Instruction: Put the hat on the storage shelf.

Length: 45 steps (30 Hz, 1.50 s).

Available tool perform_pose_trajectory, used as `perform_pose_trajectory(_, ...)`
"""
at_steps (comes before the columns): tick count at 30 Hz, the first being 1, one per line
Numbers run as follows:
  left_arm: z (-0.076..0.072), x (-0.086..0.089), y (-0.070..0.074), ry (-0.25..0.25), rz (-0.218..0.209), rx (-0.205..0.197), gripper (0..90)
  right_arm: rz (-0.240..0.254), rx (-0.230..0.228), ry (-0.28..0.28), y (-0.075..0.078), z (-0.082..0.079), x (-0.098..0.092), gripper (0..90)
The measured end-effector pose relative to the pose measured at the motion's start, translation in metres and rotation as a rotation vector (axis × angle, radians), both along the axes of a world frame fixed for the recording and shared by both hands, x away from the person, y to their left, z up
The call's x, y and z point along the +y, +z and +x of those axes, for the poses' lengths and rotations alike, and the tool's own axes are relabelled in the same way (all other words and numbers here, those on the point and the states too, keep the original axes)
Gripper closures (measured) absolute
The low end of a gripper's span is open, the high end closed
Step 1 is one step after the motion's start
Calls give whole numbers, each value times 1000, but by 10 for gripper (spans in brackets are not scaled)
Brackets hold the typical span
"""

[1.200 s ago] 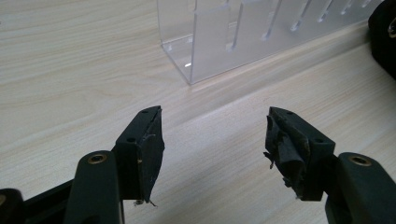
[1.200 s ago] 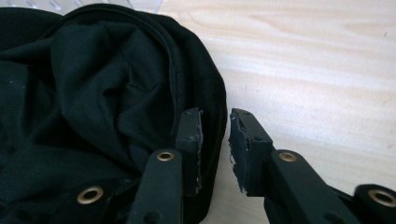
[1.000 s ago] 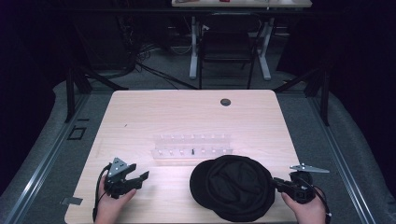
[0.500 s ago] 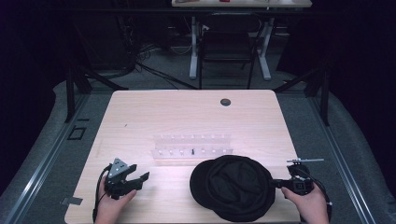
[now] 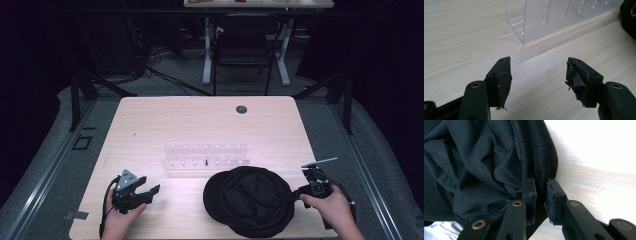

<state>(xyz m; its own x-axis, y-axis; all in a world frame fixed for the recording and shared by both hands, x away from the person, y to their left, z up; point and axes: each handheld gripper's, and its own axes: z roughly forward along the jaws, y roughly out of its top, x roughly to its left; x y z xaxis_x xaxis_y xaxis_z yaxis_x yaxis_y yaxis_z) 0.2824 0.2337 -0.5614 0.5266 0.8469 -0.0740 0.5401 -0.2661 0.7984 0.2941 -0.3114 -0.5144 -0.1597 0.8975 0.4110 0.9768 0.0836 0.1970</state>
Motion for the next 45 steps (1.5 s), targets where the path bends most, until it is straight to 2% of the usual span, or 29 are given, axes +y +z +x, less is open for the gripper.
perform_pose_trajectory(1, 0, 0, 0, -2, 0, 4, 371, 12, 0, -25, -1, 0, 1, 785)
perform_pose_trajectory(3, 0, 1, 0, 6, -7, 1, 371, 22, 23, -31, -1, 3, 0, 781)
perform_pose_trajectory(4, 0, 1, 0, 9, -7, 2, 371, 23, 60, 1, 0, 6, -5, 763)
perform_pose_trajectory(5, 0, 2, 0, 11, -7, 2, 371, 23, 60, 1, 0, 6, -5, 763)
perform_pose_trajectory(7, 1, 2, 0, 15, -7, 0, 371, 64, 60, -57, -3, 7, -4, 756)
perform_pose_trajectory(8, 1, 2, 0, 15, -7, 1, 371, 68, 86, -41, -3, 8, -7, 752)
perform_pose_trajectory(9, 1, 2, 0, 15, -7, 1, 371, 72, 85, -53, -4, 8, -6, 751)
perform_pose_trajectory(11, 1, 2, 0, 15, -6, 2, 371, 66, 112, -28, -4, 11, -9, 751)
perform_pose_trajectory(12, 1, 2, 0, 15, -5, 2, 371, 84, 95, -63, -6, 10, -7, 751)
perform_pose_trajectory(13, 1, 2, 0, 16, -5, 1, 371, 61, 115, -43, -6, 12, -8, 751)
perform_pose_trajectory(15, 1, 2, 0, 17, -4, 1, 371, 64, 117, -52, -8, 13, -6, 760)
perform_pose_trajectory(17, 1, 2, 0, 20, -3, 2, 371, 18, 127, -38, -8, 14, -3, 758)
perform_pose_trajectory(22, 1, 3, 0, 23, -3, 3, 371, -3, 110, -65, -10, 14, 5, 756)
perform_pose_trajectory(23, 1, 3, 0, 24, -3, 3, 371, -32, 136, -21, -8, 16, 5, 757)
perform_pose_trajectory(25, 1, 3, 0, 25, -1, 5, 371, -26, 130, -36, -9, 16, 8, 772)
perform_pose_trajectory(28, 1, 3, 0, 29, -3, 5, 371, -26, 144, -20, -10, 16, 10, 812)
perform_pose_trajectory(30, 1, 3, 0, 28, 0, 6, 371, -21, 137, -24, -11, 16, 13, 857)
perform_pose_trajectory(31, 1, 3, 0, 28, 1, 6, 371, -16, 124, -48, -12, 15, 15, 864)
perform_pose_trajectory(32, 1, 3, 0, 28, 2, 6, 371, -24, 141, -6, -9, 17, 13, 873)
perform_pose_trajectory(36, 1, 3, 0, 28, 1, 6, 371, -15, 143, 6, -7, 16, 10, 875)
perform_pose_trajectory(38, 1, 3, 0, 27, 0, 5, 371, 4, 135, -19, -5, 15, 11, 876)
perform_pose_trajectory(39, 1, 3, 0, 27, 0, 4, 371, -19, 148, 19, -3, 16, 9, 877)
perform_pose_trajectory(41, 1, 3, 0, 30, -2, 5, 371, 12, 112, -33, -3, 13, 12, 879)
perform_pose_trajectory(42, 0, 3, 0, 30, -2, 5, 371, -13, 139, 26, 1, 14, 10, 879)
perform_pose_trajectory(44, 0, 3, 0, 30, -2, 4, 371, 10, 112, -15, 2, 11, 13, 879)
perform_pose_trajectory(45, 0, 3, 0, 29, -1, 5, 372, -4, 131, 27, 6, 11, 10, 879)
